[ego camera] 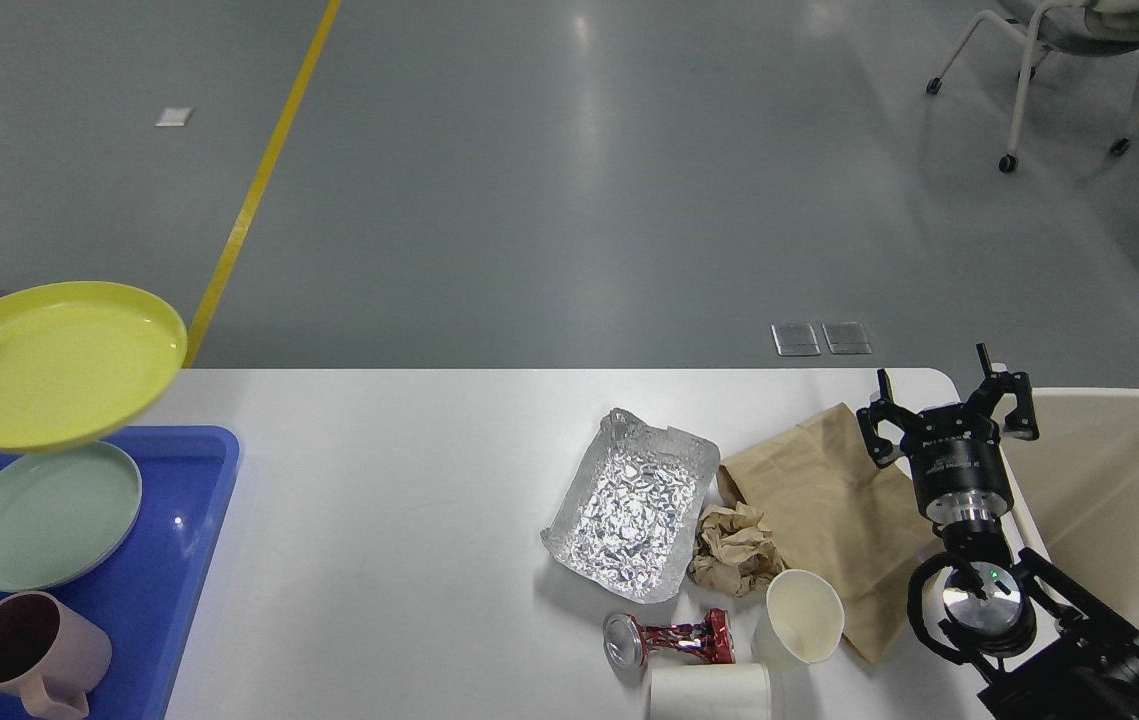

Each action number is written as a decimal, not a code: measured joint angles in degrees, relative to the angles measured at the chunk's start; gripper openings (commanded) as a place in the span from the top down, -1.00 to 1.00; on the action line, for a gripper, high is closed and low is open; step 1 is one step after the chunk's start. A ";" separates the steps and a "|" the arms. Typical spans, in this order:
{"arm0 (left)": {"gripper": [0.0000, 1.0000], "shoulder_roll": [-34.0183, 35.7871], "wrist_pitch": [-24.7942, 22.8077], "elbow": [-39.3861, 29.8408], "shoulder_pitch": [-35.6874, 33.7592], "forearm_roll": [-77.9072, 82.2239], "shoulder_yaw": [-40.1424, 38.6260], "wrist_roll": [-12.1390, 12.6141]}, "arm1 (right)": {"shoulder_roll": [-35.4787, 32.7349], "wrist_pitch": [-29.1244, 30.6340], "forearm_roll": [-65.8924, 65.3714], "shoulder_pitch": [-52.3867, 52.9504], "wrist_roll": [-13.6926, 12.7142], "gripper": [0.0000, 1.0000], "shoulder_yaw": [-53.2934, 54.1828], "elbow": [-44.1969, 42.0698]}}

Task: Tidy desktop
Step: 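Carry the yellow plate over and lay it on the green plate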

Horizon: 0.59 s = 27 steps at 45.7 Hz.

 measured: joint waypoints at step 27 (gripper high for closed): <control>1.00 8.06 19.07 30.68 50.22 0.02 -35.98 4.99 | 0.00 0.00 0.00 0.00 0.00 -1.00 0.00 -0.02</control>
